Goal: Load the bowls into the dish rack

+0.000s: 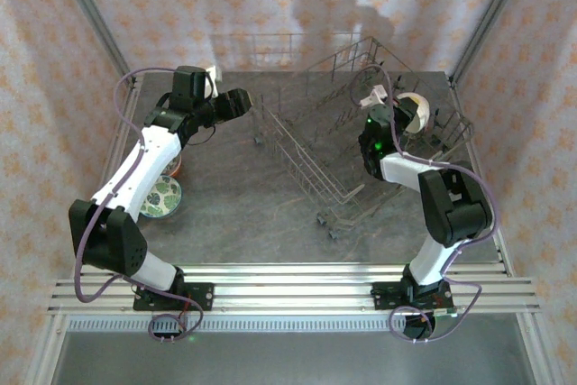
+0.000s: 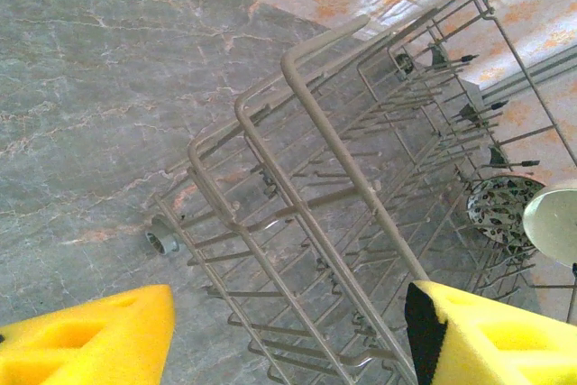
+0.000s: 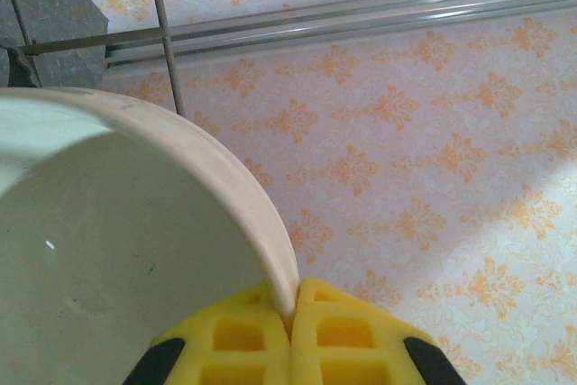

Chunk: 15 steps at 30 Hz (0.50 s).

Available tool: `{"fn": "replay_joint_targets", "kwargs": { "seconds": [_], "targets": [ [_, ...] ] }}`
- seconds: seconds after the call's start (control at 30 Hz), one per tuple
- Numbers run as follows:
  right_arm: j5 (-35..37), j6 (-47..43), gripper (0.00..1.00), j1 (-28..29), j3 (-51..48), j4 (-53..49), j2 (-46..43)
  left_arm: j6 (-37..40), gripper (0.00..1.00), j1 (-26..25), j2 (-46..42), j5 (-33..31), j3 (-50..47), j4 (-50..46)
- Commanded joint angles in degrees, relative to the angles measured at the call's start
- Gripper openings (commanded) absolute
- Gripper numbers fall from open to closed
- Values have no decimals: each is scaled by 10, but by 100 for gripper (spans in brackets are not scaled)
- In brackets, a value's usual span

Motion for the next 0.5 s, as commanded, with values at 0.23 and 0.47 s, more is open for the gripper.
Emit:
{"fn": "replay_joint_targets", "kwargs": {
  "seconds": [0.23, 0.47],
  "targets": [
    [8, -64, 0, -9, -3, 101, 12, -8, 70, 7, -25, 12, -13, 17],
    [11, -89, 0, -6, -8, 158, 29, -11, 70, 6, -25, 14, -16, 18]
  ]
}}
